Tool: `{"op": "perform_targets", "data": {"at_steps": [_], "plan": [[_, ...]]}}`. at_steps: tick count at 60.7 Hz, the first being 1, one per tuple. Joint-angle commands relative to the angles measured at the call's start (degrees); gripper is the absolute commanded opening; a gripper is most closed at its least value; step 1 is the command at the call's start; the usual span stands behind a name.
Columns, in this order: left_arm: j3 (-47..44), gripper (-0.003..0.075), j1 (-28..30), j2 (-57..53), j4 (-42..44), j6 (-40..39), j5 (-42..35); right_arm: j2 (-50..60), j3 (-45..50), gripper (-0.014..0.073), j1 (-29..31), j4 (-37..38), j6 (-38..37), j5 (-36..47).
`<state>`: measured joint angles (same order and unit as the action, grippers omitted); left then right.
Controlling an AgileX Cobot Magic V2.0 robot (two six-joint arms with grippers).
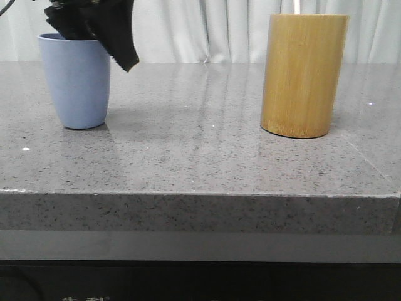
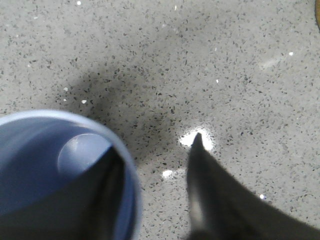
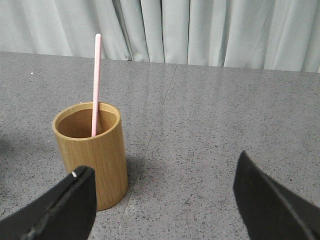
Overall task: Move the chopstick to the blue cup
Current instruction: 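Reach the left gripper down and grasp the rim of the blue cup, then lift the blue cup with the left gripper and set it beside the bamboo cup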
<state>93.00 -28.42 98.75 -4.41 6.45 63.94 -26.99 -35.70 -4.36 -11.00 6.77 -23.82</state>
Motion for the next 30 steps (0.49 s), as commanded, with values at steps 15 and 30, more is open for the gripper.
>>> {"op": "perform_targets", "data": {"at_steps": [15,30], "plan": [[3.1,-0.0019,-0.4,-2.4,0.4,-0.1,0.2,-0.7,-2.2,0.0580,-0.1,-0.3,0.0,3.9],[13.2,-0.0019,-4.2,-2.0,-1.8,-0.1,5.1,-0.7,-2.2,0.0580,-0.1,-0.3,0.0,3.9]]}}
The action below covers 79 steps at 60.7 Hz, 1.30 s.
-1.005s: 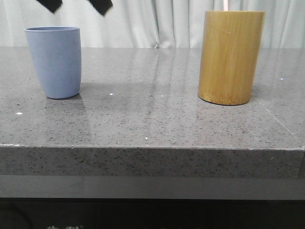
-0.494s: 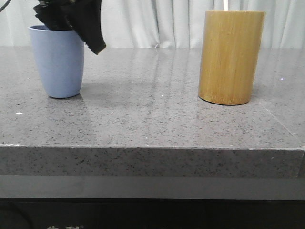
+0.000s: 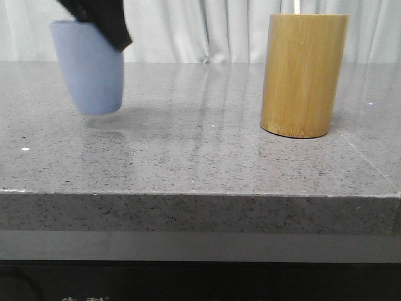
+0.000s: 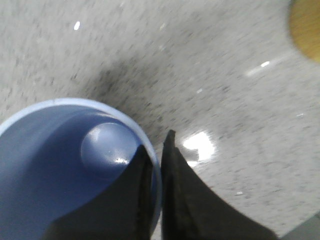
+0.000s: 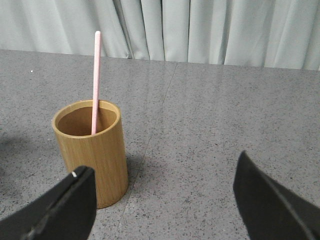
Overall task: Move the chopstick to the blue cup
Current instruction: 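Lift the blue cup with the left gripper and set it beside the bamboo cup, then open the left gripper and withdraw it upward from the blue cup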
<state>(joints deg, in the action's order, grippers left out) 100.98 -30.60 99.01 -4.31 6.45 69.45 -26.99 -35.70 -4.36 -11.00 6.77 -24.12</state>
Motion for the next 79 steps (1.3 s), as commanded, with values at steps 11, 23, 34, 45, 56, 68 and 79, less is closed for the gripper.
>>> {"op": "perform_targets", "data": {"at_steps": [11,23,34,45,56,68,79], "plan": [[10.7,-0.0019,-6.5,-0.3,-2.8,-0.1,-1.3,-0.7,-2.2,0.0580,-0.1,-0.3,0.0,4.2],[13.4,-0.0019,-10.9,4.0,-2.8,-0.1,-1.2,-0.7,-2.2,0.0580,-0.1,-0.3,0.0,4.2],[13.4,-0.0018,-12.0,7.9,-2.8,-0.1,-1.0,-0.7,-2.2,0.0580,-0.1,-0.3,0.0,4.1],[13.5,-0.0015,-12.0,8.7,-2.7,-0.1,-0.5,-0.7,-2.2,0.0580,-0.1,-0.3,0.0,3.8],[13.5,0.0048,-12.0,8.7,-2.8,-0.1,0.3,-0.7,-2.2,0.0580,-0.1,-0.3,0.0,3.8],[13.5,0.0274,-12.0,8.7,-2.8,-0.1,0.2,-0.7,-2.2,0.0580,-0.1,-0.3,0.0,3.8],[14.0,0.0401,-12.0,8.7,-2.8,-0.1,0.5,-0.7,-2.2,0.0580,-0.1,-0.3,0.0,3.8]]}}
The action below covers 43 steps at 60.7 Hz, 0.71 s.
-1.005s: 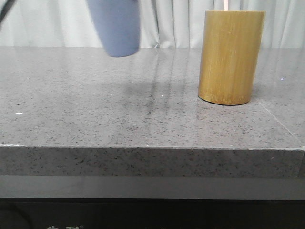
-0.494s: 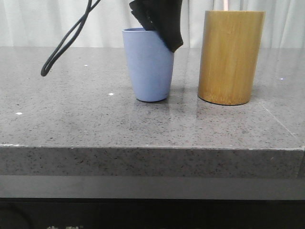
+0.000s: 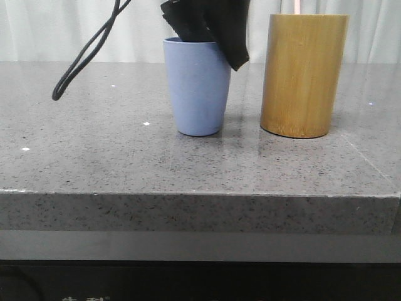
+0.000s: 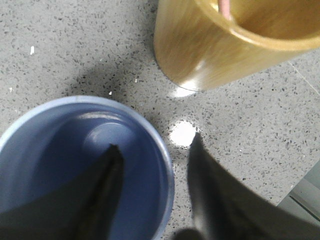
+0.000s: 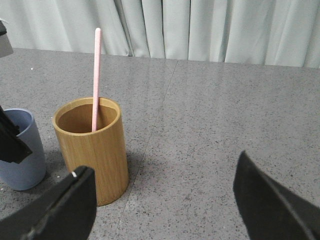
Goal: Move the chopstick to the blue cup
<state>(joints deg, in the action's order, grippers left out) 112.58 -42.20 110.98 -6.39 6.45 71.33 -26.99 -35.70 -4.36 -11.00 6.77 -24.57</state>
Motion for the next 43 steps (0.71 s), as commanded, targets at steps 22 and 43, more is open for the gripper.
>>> {"op": "perform_targets", "data": {"at_steps": [22,43], "plan": [[7.6,0.0410,-0.4,-6.6,-0.5,-0.1,1.4,-0.7,-2.2,0.0580,-0.1,-0.3,0.0,4.1],[5.6,0.0143,0.5,-13.5,10.2,-1.4,1.4,-0.7,-2.2,0.0580,-0.1,-0.3,0.0,4.1]]}}
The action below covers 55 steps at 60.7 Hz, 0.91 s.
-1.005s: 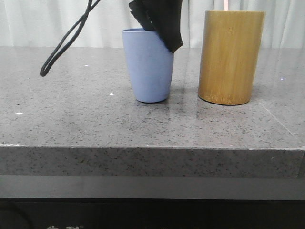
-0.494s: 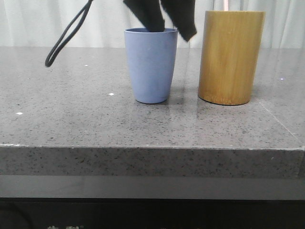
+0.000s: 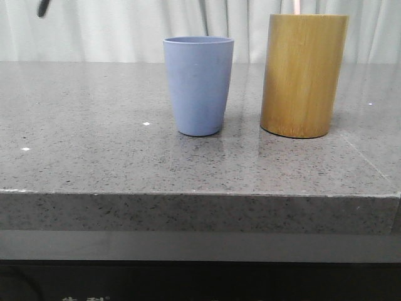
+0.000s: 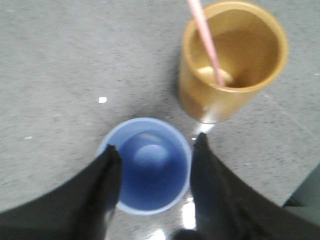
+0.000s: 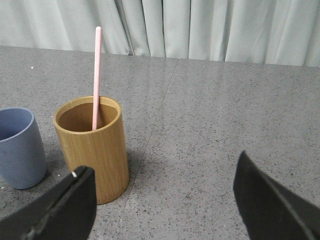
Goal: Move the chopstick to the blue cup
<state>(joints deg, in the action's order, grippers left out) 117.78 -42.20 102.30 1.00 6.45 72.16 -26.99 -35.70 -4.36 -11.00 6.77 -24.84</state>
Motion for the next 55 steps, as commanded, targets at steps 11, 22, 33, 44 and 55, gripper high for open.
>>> {"op": "perform_targets", "data": {"at_steps": [11,22,33,44,55], "plan": [[-4.2,-0.0019,4.2,-9.8,3.0,-2.0,0.6,-0.7,-2.2,0.0580,-0.1,-0.3,0.0,4.4],[-13.8,-0.0019,12.4,-16.9,3.0,-4.0,0.6,-0.7,-2.2,0.0580,-0.1,-0.3,0.0,4.4],[-26.6,-0.0019,23.3,-25.9,3.0,-5.9,0.1,-0.7,-2.2,0.0580,-0.1,-0.3,0.0,4.4],[-40.5,-0.0019,32.6,-36.5,1.8,-7.7,-7.6,-0.7,-2.2,0.0580,-0.1,-0.3,0.0,4.4],[-56.3,-0.0019,35.0,-49.9,0.7,-8.1,-22.3,-0.7,-2.2,0.0580,-0.1,-0.3,0.0,4.4]]}}
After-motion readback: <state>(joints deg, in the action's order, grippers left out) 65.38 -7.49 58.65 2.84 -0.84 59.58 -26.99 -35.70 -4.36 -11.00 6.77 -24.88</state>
